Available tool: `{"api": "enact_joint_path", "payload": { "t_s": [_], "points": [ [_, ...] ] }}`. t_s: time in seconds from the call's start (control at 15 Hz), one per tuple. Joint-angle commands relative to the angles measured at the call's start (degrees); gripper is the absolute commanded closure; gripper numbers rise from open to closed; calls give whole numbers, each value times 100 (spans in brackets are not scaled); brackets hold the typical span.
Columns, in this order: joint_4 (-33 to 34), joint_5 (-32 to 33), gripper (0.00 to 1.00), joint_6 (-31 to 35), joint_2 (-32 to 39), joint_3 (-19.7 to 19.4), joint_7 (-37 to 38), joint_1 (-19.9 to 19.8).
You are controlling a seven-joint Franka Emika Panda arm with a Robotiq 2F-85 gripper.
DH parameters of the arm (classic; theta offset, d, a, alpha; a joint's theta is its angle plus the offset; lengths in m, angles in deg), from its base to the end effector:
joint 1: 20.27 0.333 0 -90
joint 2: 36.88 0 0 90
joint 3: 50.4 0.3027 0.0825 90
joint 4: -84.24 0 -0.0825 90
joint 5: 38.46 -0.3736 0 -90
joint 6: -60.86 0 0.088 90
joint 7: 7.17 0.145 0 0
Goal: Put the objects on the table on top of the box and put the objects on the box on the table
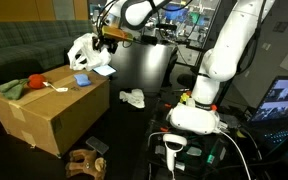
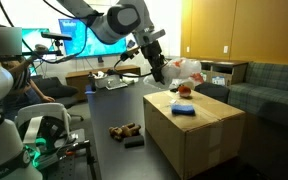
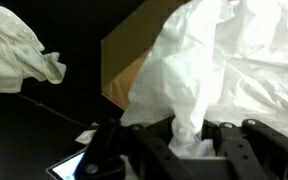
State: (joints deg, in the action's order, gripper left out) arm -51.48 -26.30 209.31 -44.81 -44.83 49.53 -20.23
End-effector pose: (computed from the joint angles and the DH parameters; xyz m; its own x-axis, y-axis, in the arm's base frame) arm 0.5168 0.0507 0.3755 0.6816 -0.6511 0.3337 -0.6315 -0.7539 -0.1812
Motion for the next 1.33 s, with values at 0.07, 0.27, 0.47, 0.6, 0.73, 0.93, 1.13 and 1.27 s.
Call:
{"api": "enact_joint_path", "payload": {
  "t_s": [0.07,0.27,0.47,0.6,0.73,0.93,1.13,1.27],
  "points": [
    [1657,450,100,-504,1177,239,105,69],
    [2604,522,100,-799,1934,85,-68,384],
    [3521,486,100,-1148,2749,-137,-140,633],
    [3983,333,100,-1275,3196,-312,-238,702],
    [4241,112,100,-1202,3466,-457,-341,668],
    [4456,-228,100,-973,3704,-643,-441,597],
    [4633,-469,100,-902,3832,-812,-457,570],
    [4735,-574,100,-856,3893,-863,-505,553]
  ]
}}
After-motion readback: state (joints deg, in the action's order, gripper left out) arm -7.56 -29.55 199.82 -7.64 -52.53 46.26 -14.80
